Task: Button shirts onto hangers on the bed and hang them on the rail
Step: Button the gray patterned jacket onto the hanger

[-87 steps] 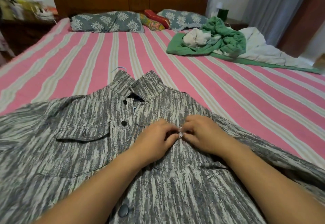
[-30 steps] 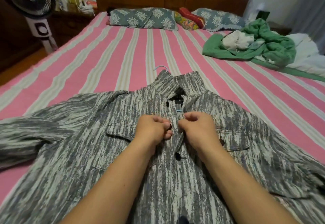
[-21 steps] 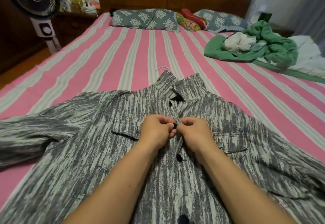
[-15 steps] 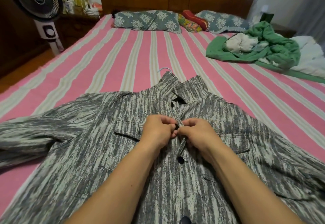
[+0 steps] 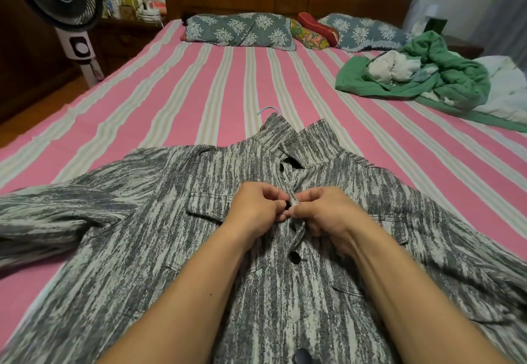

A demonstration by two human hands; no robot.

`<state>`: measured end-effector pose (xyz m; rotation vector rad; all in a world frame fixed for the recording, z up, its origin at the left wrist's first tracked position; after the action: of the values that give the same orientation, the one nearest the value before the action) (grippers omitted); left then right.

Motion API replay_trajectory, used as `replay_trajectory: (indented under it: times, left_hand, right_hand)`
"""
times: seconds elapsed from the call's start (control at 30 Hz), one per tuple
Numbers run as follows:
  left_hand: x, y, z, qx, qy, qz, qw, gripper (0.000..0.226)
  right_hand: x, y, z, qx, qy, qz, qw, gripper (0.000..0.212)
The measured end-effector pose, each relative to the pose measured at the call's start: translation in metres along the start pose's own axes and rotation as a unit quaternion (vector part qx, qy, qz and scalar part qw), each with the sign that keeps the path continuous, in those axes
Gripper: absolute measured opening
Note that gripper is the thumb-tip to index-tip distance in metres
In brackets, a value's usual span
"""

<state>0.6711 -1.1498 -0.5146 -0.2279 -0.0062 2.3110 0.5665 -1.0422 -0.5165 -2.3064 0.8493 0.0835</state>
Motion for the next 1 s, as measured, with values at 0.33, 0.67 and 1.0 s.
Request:
replay_trajectory:
  times: [0.33, 0.67, 1.0]
  left_hand:
    - [0.0, 0.003, 0.002, -0.011, 0.032, 0.024, 0.999, 0.034]
    - [-0.013, 0.001, -0.017, -0.049, 0.021, 0.172, 0.984, 0.016]
    - [-0.014, -0.001, -0.013, -0.03, 0.056, 0.188, 0.98, 0.023]
  right_hand:
    - [0.017, -0.017, -0.003, -0.013, -0.013, -0.048, 0.999, 0.025]
    - [0.017, -0.016, 0.001, -0.005, -0.001, -0.033, 0.999, 0.025]
    - [-0.023, -0.028, -0.04, -0.199, -0.274, 0.248, 0.908, 0.016]
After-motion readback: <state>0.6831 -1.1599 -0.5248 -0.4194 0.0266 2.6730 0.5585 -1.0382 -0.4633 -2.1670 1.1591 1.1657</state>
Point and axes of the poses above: each hand's wrist, its own y-axis towards the middle knuckle, its own x-axis out of the palm, z = x × y, the point moved 10 cm from there along y, towards the middle knuckle, and after that the axes turned 11 degrees about x, right-handed, at the moved point
